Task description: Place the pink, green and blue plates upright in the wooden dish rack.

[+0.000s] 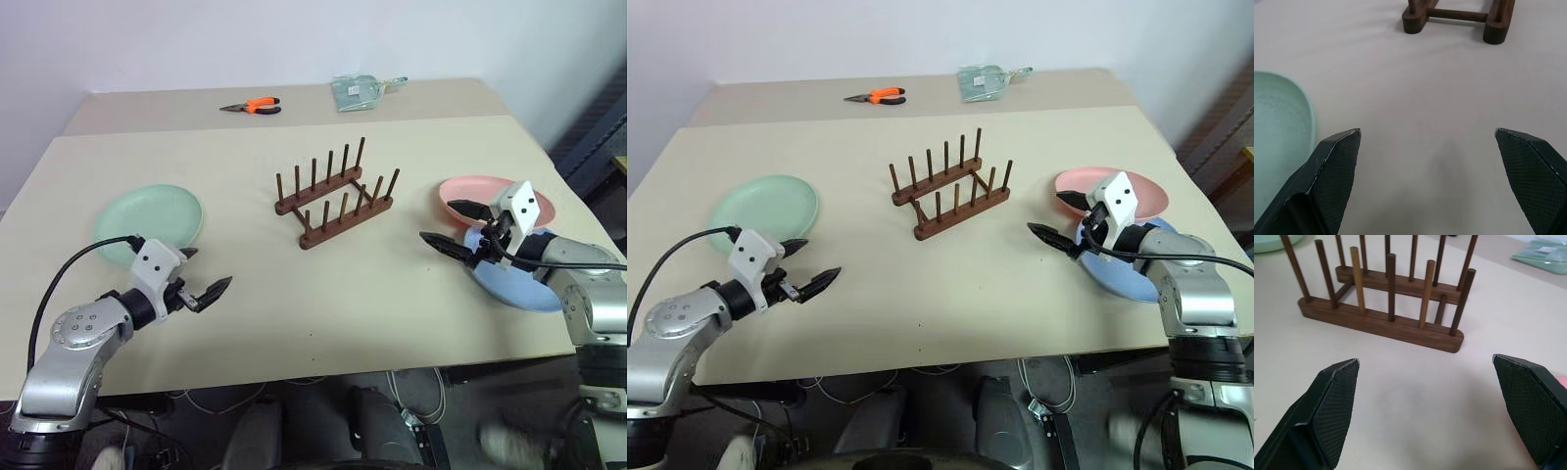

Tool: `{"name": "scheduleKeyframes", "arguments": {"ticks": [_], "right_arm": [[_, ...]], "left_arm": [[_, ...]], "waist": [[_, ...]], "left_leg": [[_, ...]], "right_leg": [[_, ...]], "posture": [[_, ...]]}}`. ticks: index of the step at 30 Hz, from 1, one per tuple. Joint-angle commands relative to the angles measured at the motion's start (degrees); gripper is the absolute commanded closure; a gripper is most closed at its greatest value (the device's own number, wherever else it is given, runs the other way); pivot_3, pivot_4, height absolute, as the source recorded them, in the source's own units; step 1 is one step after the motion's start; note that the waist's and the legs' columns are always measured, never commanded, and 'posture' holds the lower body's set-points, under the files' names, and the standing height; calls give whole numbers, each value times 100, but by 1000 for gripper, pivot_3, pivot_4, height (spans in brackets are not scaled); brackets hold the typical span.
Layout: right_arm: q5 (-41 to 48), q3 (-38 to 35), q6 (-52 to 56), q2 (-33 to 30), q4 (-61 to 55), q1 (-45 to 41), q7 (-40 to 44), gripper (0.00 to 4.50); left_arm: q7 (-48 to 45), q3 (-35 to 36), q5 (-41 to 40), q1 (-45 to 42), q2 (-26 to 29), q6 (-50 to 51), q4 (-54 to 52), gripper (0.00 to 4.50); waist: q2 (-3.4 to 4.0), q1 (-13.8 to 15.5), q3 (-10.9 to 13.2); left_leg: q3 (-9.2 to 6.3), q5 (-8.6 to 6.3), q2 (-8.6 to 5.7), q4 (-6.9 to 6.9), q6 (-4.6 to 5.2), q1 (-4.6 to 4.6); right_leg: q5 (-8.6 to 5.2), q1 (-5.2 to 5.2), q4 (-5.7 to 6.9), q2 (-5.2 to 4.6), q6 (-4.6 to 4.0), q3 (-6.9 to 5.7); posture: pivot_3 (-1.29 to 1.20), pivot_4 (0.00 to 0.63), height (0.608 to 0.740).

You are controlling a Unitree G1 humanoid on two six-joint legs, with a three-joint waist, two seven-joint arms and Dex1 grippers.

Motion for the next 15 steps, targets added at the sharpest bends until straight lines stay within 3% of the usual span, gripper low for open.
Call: {"name": "scheduleKeyframes", "arguments": {"ticks": [1, 11, 15], "right_arm": [[-62, -49, -213, 55, -95, -215, -100, 31], [97, 129, 188, 109, -595, -82, -3, 31], [192, 507, 713, 19, -1493, 417, 142, 31]], "left_arm": [[37, -81, 80, -170, -55, -175, 23, 0], [11, -382, 87, -278, -301, -141, -21, 0], [-186, -987, 256, -812, -447, -161, 351, 0]], "waist": [[0, -5, 0], [0, 1, 0], [-1, 36, -1]], "left_leg": [[0, 0, 0, 0, 0, 1], [0, 0, 0, 0, 0, 1], [-4, 0, 0, 0, 0, -1]], "right_leg": [[0, 0, 0, 0, 0, 0], [2, 0, 1, 0, -2, 0], [2, 1, 0, 0, -2, -2]], "posture": [[0, 150, 740], [0, 150, 740], [0, 150, 740]]}}
